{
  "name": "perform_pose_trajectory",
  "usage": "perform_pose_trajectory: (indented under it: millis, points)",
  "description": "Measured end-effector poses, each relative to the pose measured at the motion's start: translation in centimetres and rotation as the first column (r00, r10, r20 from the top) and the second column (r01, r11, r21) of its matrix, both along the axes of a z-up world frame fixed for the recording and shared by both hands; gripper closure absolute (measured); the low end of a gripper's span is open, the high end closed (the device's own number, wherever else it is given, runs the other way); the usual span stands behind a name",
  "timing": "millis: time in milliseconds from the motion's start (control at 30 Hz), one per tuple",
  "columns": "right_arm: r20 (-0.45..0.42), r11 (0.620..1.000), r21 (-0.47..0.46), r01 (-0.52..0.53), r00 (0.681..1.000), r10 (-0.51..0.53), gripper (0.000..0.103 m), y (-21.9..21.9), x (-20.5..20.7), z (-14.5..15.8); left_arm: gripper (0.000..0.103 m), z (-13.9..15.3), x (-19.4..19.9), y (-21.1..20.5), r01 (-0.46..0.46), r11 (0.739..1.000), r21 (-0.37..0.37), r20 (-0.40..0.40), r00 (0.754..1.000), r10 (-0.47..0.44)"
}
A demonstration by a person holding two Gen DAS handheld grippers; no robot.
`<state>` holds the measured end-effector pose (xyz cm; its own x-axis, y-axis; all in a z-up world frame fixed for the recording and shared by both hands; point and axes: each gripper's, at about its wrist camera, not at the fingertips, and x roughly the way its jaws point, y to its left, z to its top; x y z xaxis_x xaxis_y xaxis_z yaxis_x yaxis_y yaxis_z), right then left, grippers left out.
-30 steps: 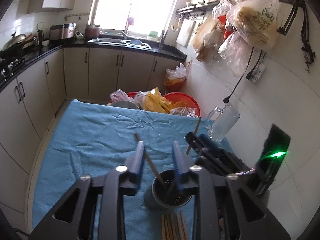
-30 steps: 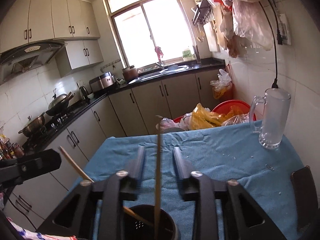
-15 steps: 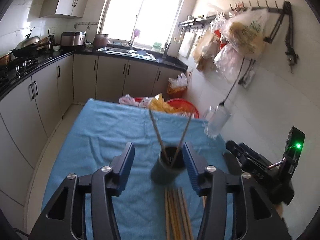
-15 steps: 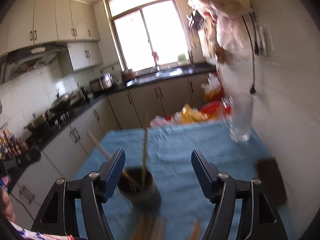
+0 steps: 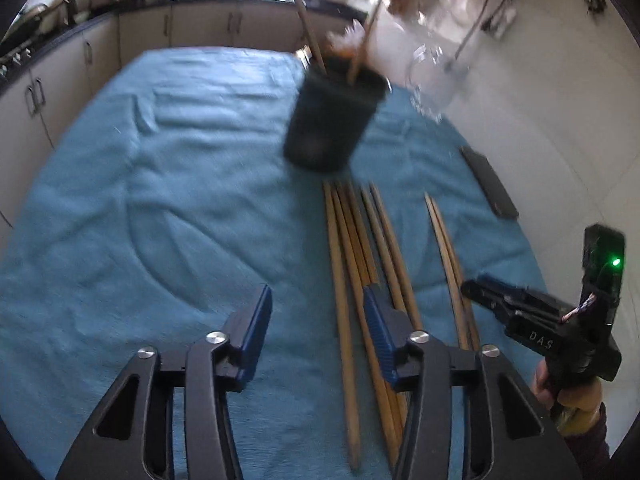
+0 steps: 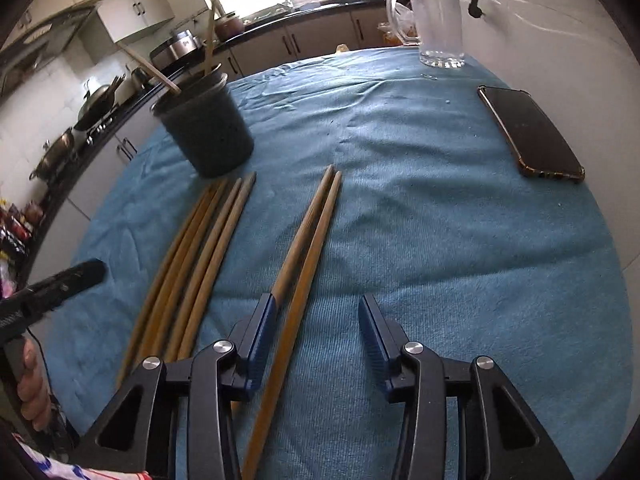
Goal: Organize utensils
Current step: 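Close the left tool on another chopstick while the right tool grasps one too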
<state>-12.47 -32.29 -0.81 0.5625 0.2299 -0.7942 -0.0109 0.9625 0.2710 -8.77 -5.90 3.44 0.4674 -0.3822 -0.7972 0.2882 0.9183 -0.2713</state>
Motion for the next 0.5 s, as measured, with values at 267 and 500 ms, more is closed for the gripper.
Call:
perform_pose_trajectory:
  millis: [267, 500]
  points:
    - [0.027, 0.995, -0.103, -0.019, 0.999, 0.022, 0.058, 1.2, -0.1, -0.1, 0.085, -2.2, 1.0, -1.9, 0.06, 0.997, 0.048, -0.042, 0.997, -0.058]
    - [0.021, 0.981, -0.192, -0.017, 1.0, 0.021, 0.069, 2.1, 0.2, -0.1, 0.096, -2.2, 1.8, -3.0, 0.065, 0.992, 0.105, -0.038, 0.997, -0.062]
